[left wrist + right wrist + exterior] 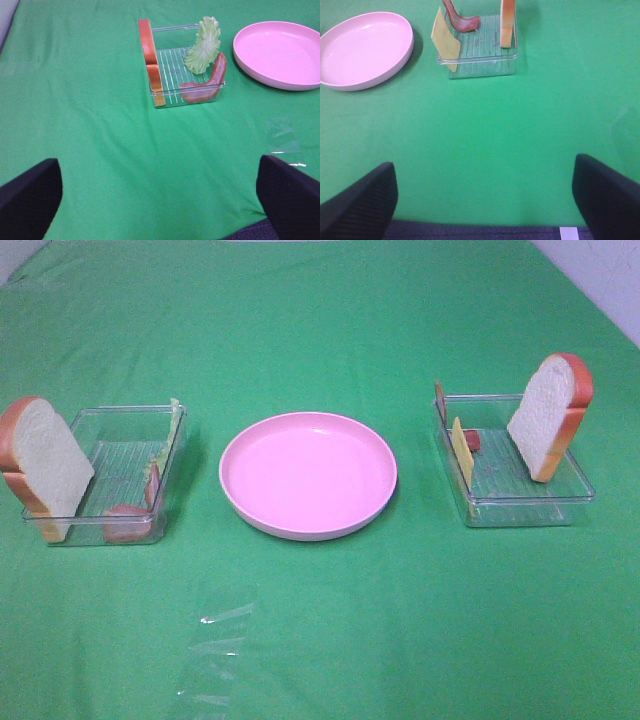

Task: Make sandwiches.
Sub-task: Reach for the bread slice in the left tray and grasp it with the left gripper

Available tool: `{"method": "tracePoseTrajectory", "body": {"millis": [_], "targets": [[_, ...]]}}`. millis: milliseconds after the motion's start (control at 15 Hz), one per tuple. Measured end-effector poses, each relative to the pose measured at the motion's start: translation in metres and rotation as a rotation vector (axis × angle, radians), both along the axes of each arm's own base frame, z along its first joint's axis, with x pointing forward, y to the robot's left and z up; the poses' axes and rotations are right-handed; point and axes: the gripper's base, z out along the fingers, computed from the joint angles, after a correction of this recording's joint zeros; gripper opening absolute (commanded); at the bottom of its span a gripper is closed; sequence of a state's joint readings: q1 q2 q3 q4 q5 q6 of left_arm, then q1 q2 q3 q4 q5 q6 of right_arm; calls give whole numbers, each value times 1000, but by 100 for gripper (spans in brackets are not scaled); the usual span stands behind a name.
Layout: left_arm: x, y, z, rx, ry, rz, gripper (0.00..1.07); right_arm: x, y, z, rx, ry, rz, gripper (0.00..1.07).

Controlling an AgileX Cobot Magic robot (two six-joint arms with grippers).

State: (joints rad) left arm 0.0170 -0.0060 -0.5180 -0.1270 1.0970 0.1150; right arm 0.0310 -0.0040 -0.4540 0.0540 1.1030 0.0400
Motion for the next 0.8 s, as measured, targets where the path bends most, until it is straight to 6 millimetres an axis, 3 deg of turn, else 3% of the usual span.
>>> {"method": "tracePoseTrajectory", "body": {"millis": [333, 467, 533, 600, 800], "targets": [[3, 0, 3, 2, 38, -1, 98, 0, 0, 0, 0, 0, 0, 91], [18, 0, 24, 4, 156, -6, 98, 0, 0, 0, 0, 0, 0, 91], [32, 0, 39, 6, 235, -9, 98, 0, 0, 0, 0, 0, 0, 91], [73, 1, 65, 8, 361, -9, 98, 0, 0, 0, 0, 0, 0, 91], [141, 3, 85, 12, 498, -7, 98, 0, 0, 0, 0, 0, 0, 91]]}}
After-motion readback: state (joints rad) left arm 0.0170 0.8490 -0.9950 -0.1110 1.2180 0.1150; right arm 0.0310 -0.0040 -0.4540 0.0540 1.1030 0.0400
